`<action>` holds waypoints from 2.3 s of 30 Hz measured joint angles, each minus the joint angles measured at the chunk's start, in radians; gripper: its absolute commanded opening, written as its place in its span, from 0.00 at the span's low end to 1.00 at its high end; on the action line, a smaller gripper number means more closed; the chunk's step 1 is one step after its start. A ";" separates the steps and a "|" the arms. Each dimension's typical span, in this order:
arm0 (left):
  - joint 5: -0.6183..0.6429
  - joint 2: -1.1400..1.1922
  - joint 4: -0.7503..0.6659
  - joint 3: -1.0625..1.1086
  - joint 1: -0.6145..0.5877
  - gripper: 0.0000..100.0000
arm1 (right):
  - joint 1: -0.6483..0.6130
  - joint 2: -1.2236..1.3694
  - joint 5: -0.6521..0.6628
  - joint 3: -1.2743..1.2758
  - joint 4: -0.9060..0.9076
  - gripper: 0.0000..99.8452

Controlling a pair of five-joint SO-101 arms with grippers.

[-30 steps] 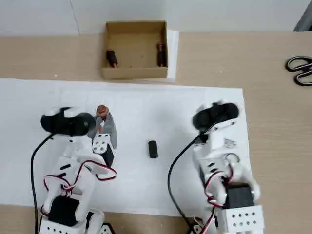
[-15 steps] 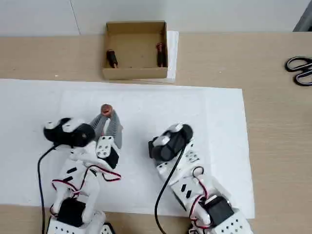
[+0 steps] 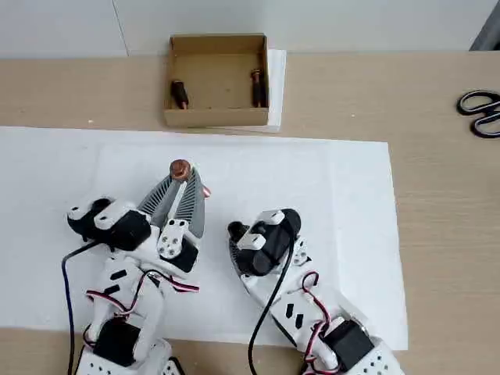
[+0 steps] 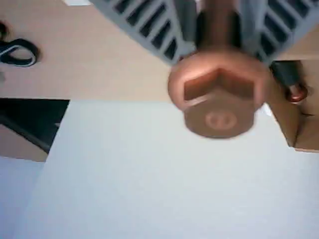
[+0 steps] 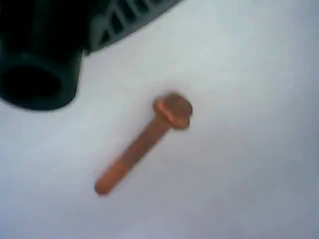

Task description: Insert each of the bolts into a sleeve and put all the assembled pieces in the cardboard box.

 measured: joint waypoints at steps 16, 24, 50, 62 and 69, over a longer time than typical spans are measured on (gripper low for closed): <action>0.081 0.000 0.155 0.000 0.091 0.01 | 0.000 0.000 0.025 0.028 -0.015 0.00; 0.083 -0.002 0.247 -0.031 0.143 0.01 | 0.000 0.002 0.025 0.034 -0.015 0.00; 0.084 -0.008 0.310 -0.071 0.167 0.01 | 0.000 0.003 0.121 0.055 -0.086 0.00; 0.071 -0.008 0.296 -0.069 0.121 0.01 | -0.038 0.002 0.121 0.054 -0.097 0.00; 0.064 -0.008 0.296 -0.069 0.120 0.01 | -0.038 0.002 0.121 0.054 -0.104 0.00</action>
